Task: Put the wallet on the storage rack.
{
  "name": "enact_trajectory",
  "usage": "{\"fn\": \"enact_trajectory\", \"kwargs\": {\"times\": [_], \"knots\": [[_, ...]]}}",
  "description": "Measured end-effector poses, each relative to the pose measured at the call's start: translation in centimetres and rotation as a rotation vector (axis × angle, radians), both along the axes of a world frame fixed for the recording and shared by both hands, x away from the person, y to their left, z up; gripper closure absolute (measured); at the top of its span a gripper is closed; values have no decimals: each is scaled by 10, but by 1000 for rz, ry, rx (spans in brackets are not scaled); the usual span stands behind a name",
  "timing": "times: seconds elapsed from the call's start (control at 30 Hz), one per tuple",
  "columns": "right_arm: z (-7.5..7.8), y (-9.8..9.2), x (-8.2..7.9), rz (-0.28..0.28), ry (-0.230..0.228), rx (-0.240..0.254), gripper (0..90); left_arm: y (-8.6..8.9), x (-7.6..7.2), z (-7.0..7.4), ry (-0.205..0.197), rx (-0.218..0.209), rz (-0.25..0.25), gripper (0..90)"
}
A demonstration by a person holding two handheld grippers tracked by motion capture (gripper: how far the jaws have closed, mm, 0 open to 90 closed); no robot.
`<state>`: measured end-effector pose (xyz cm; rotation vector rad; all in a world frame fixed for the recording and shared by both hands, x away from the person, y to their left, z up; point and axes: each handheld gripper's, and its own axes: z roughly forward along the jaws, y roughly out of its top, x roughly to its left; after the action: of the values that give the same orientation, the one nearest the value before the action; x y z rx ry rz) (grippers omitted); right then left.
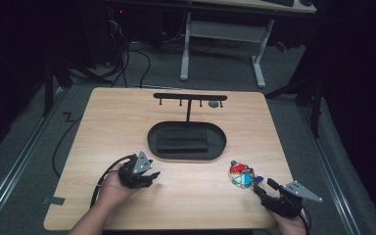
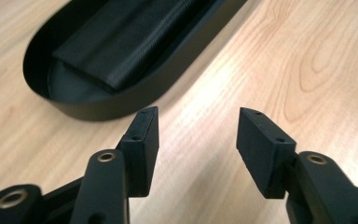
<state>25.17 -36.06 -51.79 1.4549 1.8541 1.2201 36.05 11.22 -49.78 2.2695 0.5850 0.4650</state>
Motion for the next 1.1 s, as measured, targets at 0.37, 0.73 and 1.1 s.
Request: {"fn": "enact_trajectory", "kwargs": {"times": [0.37,0.73,1.1], "knots": [[0,0,0,5,-5,-2,336,39,-29,-10,4,-56,110,393],[1,1,0,-1,-5,-13,331,80,-59,-23,3,-185,228,331],[10,25,4,63,17,-160,317,79,-56,-21,23,-255,176,284]]}}
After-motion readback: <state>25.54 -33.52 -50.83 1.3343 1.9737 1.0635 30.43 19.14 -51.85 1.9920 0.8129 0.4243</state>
